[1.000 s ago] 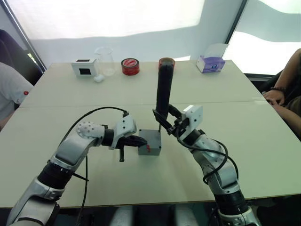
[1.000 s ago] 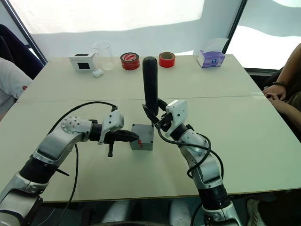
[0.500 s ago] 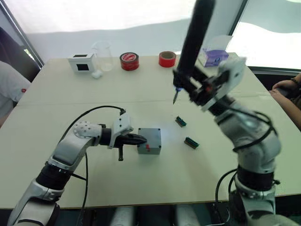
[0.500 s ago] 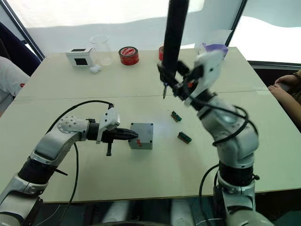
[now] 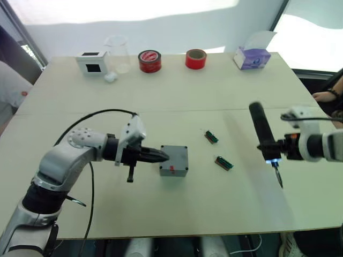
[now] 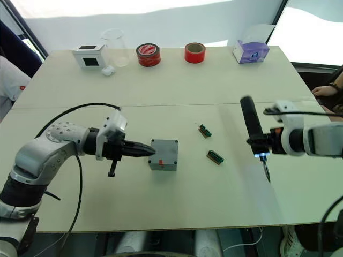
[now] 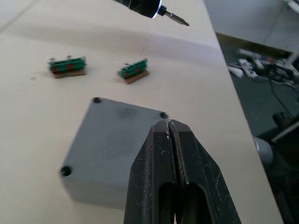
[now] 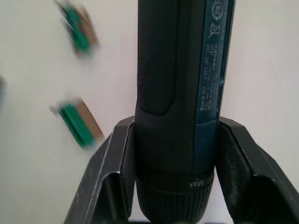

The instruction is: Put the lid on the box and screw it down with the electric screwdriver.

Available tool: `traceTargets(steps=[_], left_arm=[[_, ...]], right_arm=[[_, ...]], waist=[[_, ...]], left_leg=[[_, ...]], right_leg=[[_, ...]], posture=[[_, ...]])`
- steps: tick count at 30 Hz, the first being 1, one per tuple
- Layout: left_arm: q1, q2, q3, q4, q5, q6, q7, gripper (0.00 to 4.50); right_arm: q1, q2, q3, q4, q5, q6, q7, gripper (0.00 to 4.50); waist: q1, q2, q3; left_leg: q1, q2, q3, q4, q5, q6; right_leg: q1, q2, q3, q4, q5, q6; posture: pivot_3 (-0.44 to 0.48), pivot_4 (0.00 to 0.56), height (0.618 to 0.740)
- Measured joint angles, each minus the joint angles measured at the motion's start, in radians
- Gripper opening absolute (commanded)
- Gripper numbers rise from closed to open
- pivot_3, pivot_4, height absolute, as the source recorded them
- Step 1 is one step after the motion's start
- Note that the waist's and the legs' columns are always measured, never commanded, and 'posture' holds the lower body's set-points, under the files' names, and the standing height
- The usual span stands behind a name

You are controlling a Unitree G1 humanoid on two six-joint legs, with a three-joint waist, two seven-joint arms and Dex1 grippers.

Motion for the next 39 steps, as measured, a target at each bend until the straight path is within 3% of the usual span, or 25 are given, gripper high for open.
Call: traceTargets(steps=[6, 12, 14, 19, 32, 39], left_arm=[[0.013, 0.012, -0.047, -0.041, 0.017, -0.018, -0.006, 0.00], [0.029, 0.029, -0.051, -0.066, 0.021, -0.013, 0.013, 0.00], [0.029, 0.029, -0.050, -0.065, 0.020, -0.009, 0.019, 0.00], [0.029, 0.043, -0.037, -0.038, 0.019, -0.007, 0.031, 0.00], [0.014, 0.074, 0.034, 0.105, 0.040, -0.040, 0.035, 0.00], [-0.029, 0.105, 0.071, 0.242, 0.099, -0.106, 0.042, 0.00]], right_arm=[[-0.008, -0.014, 0.037, 0.074, -0.005, 0.000, 0.010, 1.75], [-0.006, 0.028, 0.092, 0.125, -0.134, 0.000, 0.026, 1.75], [-0.018, 0.038, 0.097, 0.128, -0.182, 0.000, 0.044, 2.76], [-0.039, 0.058, 0.109, 0.109, -0.273, 0.000, 0.123, 4.48], [-0.102, 0.062, 0.130, -0.017, -0.446, -0.113, 0.315, 4.48], [-0.188, -0.022, 0.218, -0.266, -0.500, -0.269, 0.516, 4.48]], waist=[[-0.002, -0.001, 0.004], [0.001, -0.001, 0.005], [0.000, -0.001, 0.005], [0.000, -0.001, 0.004], [-0.002, -0.001, 0.005], [0.000, -0.001, 0.005]], left_leg=[[0.001, 0.006, -0.002, 0.009, -0.003, 0.005], [0.000, 0.005, -0.002, 0.012, -0.003, 0.005], [0.000, 0.004, -0.002, 0.013, -0.003, 0.005], [0.002, 0.005, -0.002, 0.014, -0.003, 0.005], [0.002, 0.005, -0.003, 0.015, -0.003, 0.005], [0.001, 0.005, -0.004, 0.014, -0.002, 0.004]], right_leg=[[0.000, 0.007, 0.000, 0.005, 0.001, 0.003], [0.001, 0.007, 0.001, 0.006, 0.003, 0.006], [0.002, 0.007, 0.001, 0.006, 0.003, 0.006], [0.003, 0.007, 0.001, 0.006, 0.003, 0.006], [0.004, 0.007, 0.000, 0.006, 0.004, 0.007], [0.003, 0.007, 0.000, 0.006, 0.004, 0.007]], posture=[[0.000, 0.150, 0.740], [0.000, 0.150, 0.740], [0.000, 0.150, 0.740], [0.000, 0.150, 0.740], [0.000, 0.150, 0.740], [0.000, 0.150, 0.740]])
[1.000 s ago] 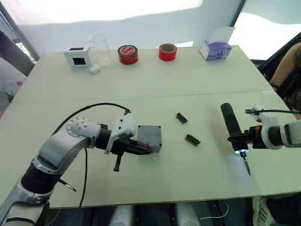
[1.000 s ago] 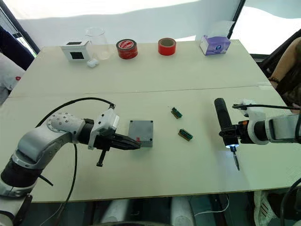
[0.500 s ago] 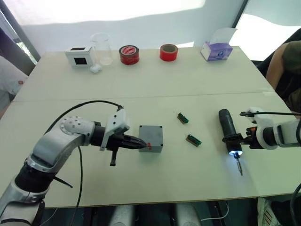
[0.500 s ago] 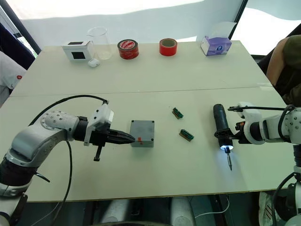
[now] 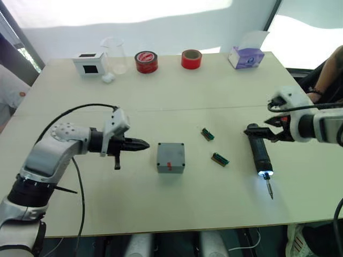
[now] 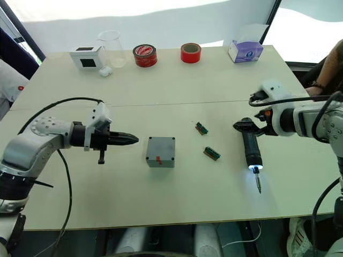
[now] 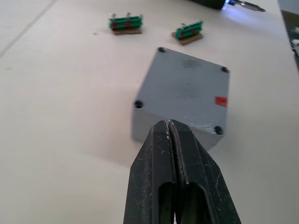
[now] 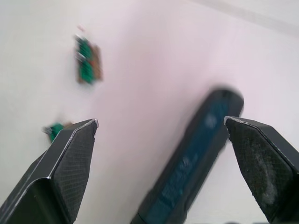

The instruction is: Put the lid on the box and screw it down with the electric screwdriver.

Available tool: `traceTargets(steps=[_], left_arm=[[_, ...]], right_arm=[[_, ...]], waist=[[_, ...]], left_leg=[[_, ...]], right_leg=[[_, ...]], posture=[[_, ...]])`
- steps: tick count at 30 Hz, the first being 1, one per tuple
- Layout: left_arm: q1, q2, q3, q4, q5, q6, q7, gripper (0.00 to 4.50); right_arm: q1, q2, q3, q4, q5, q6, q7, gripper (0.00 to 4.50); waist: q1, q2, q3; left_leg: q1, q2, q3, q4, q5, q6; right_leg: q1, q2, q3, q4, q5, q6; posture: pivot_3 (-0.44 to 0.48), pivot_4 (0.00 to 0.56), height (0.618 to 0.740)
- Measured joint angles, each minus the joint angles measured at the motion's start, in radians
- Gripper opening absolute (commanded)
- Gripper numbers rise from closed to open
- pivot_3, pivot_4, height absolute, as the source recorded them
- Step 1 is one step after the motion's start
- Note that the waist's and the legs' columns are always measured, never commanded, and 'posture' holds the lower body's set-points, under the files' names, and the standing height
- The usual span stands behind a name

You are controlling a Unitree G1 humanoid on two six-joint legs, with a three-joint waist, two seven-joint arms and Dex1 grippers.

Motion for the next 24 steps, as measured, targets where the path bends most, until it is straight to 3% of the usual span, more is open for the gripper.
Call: traceTargets(steps=[4, 8, 18, 24], left_arm=[[0.012, -0.021, -0.027, 0.065, 0.127, -0.100, 0.072, 0.00], [0.089, -0.093, -0.098, 0.063, 0.206, -0.103, 0.142, 0.00], [0.077, -0.172, -0.130, 0.007, 0.207, -0.041, 0.151, 0.00], [0.016, -0.209, -0.167, 0.096, 0.247, -0.088, 0.135, 0.00]], right_arm=[[0.121, 0.107, 0.027, -0.220, 0.034, -0.145, 0.131, 4.48], [0.244, 0.237, 0.136, -0.375, 0.040, -0.224, 0.149, 4.48], [0.250, 0.298, 0.290, -0.321, -0.103, -0.278, 0.173, 4.48], [0.238, 0.365, 0.317, -0.284, -0.121, -0.268, 0.189, 4.48]], waist=[[0.000, -0.001, -0.001], [0.002, -0.001, 0.000], [0.002, -0.003, 0.000], [0.006, -0.004, 0.000]], left_leg=[[0.001, 0.000, -0.001, 0.000, 0.000, 0.000], [0.000, -0.001, -0.001, 0.001, 0.000, 0.000], [0.002, -0.001, -0.002, 0.003, 0.001, -0.001], [0.002, -0.002, -0.003, 0.003, 0.001, -0.002]], right_leg=[[0.001, 0.000, 0.000, 0.000, 0.000, 0.000], [0.001, -0.001, 0.000, 0.001, 0.001, 0.001], [0.003, -0.001, 0.000, 0.002, 0.002, 0.001], [0.003, -0.001, -0.001, 0.002, 0.002, 0.001]], posture=[[0.000, 0.150, 0.740], [0.000, 0.150, 0.740], [0.000, 0.150, 0.740], [0.000, 0.150, 0.740]])
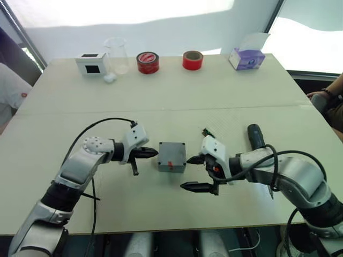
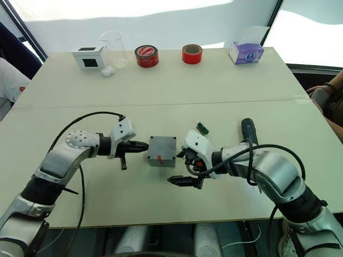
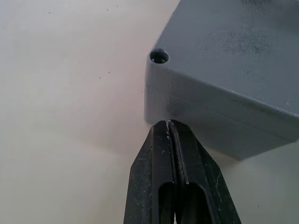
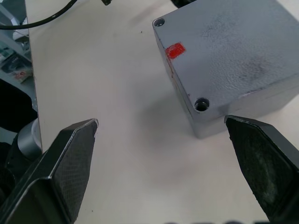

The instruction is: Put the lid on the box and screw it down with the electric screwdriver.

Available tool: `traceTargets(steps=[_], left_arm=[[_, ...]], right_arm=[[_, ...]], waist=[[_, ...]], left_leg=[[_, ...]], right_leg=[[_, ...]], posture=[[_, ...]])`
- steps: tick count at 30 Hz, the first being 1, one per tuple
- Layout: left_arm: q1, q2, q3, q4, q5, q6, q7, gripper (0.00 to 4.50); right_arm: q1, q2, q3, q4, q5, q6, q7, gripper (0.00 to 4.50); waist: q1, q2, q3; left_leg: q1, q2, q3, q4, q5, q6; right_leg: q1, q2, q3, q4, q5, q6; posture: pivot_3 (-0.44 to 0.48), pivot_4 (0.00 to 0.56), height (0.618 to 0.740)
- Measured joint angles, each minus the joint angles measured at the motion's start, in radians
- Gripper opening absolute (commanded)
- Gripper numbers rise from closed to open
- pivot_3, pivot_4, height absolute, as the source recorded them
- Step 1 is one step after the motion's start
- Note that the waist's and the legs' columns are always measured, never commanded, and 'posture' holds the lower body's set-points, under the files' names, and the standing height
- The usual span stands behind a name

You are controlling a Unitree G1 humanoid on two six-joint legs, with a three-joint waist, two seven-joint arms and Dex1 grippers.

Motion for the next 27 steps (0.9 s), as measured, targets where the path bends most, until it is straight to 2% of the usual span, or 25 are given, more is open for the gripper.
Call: traceTargets(steps=[8, 15, 19, 23, 27], left_arm=[[-0.110, -0.089, -0.048, 0.163, 0.070, -0.120, -0.017, 0.00], [-0.108, -0.013, -0.020, 0.192, 0.091, -0.147, -0.031, 0.00], [-0.030, 0.068, 0.019, 0.131, 0.087, -0.121, -0.053, 0.00], [0.095, 0.131, 0.034, -0.052, 0.028, -0.027, -0.106, 0.00], [0.128, 0.106, 0.024, -0.145, -0.001, 0.040, -0.103, 0.00]], right_arm=[[0.012, 0.045, -0.025, -0.036, 0.068, 0.072, -0.009, 4.48], [0.007, -0.069, -0.101, -0.062, 0.072, 0.077, 0.027, 4.48], [-0.012, -0.122, -0.078, -0.049, -0.010, 0.016, 0.048, 4.48], [-0.044, -0.078, 0.006, 0.039, -0.117, -0.073, 0.062, 4.48], [-0.047, -0.042, 0.082, 0.090, -0.191, -0.129, 0.079, 4.48]], waist=[[0.014, 0.000, 0.000], [0.015, 0.000, 0.000], [0.013, 0.000, 0.000], [0.011, 0.000, 0.000], [0.021, 0.000, 0.000]], left_leg=[[0.000, 0.000, 0.000, 0.004, 0.000, 0.000], [-0.001, 0.000, 0.000, 0.009, -0.001, 0.002], [-0.001, 0.000, 0.000, 0.009, -0.001, 0.002], [-0.001, 0.000, 0.000, 0.010, -0.001, 0.002], [-0.001, 0.000, -0.001, 0.012, -0.001, 0.002]], right_leg=[[0.000, 0.000, 0.000, 0.003, 0.000, 0.000], [0.000, 0.000, 0.000, 0.007, 0.000, 0.000], [-0.001, 0.000, 0.000, 0.008, 0.000, 0.000], [0.000, 0.000, 0.001, 0.009, 0.000, 0.000], [0.001, 0.000, 0.000, 0.009, 0.000, 0.000]], posture=[[0.000, 0.150, 0.740], [0.000, 0.150, 0.740], [0.000, 0.150, 0.740], [0.000, 0.150, 0.740], [0.000, 0.150, 0.740]])
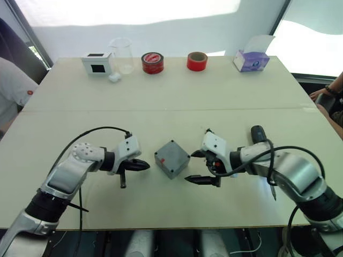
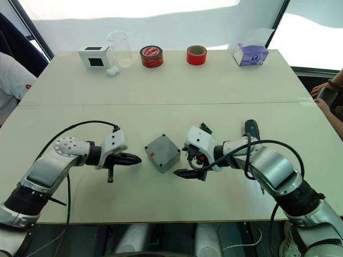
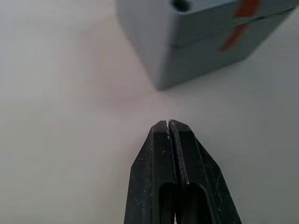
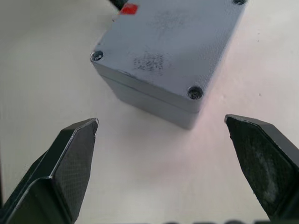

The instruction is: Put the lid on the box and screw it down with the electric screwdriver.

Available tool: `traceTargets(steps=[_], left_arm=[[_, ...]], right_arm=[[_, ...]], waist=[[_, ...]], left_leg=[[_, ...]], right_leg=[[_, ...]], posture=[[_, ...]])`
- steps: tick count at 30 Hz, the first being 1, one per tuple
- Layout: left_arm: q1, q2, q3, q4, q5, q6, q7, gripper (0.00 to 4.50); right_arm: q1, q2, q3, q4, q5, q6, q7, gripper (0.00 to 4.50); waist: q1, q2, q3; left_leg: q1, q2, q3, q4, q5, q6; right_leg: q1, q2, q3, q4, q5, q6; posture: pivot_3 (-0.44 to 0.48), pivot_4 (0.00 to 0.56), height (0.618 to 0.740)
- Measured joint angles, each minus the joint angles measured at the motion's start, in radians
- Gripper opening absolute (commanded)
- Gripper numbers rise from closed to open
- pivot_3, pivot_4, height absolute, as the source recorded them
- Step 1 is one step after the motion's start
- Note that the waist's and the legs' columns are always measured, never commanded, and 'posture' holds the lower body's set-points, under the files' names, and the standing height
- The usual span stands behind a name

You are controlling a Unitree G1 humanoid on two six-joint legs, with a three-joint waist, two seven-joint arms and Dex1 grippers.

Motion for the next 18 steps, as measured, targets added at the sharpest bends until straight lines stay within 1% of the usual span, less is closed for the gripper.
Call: traceTargets(steps=[5, 8, 18], left_arm=[[-0.028, -0.055, -0.015, -0.005, 0.002, 0.017, 0.036, 0.00], [-0.047, -0.077, -0.019, 0.023, 0.005, 0.011, 0.053, 0.00], [-0.087, -0.100, -0.020, 0.087, 0.017, -0.024, 0.073, 0.00]], right_arm=[[0.007, 0.000, 0.015, 0.002, -0.030, -0.017, 0.020, 4.48], [0.026, 0.002, 0.012, -0.013, -0.029, -0.008, 0.021, 4.48], [0.088, 0.040, -0.050, -0.084, -0.002, 0.066, -0.022, 4.48]], waist=[[-0.005, 0.000, 0.000], [-0.005, 0.000, 0.000], [-0.004, 0.000, 0.000]], left_leg=[[0.000, 0.000, 0.000, 0.001, 0.000, 0.000], [0.000, 0.000, 0.000, 0.001, 0.000, 0.000], [0.000, 0.000, 0.000, 0.001, 0.000, 0.000]], right_leg=[[0.000, 0.001, 0.000, 0.001, 0.000, 0.000], [0.000, 0.001, 0.000, 0.001, 0.000, 0.000], [0.000, 0.001, 0.000, 0.001, 0.000, 0.000]], posture=[[0.000, 0.150, 0.740], [0.000, 0.150, 0.740], [0.000, 0.150, 0.740]])
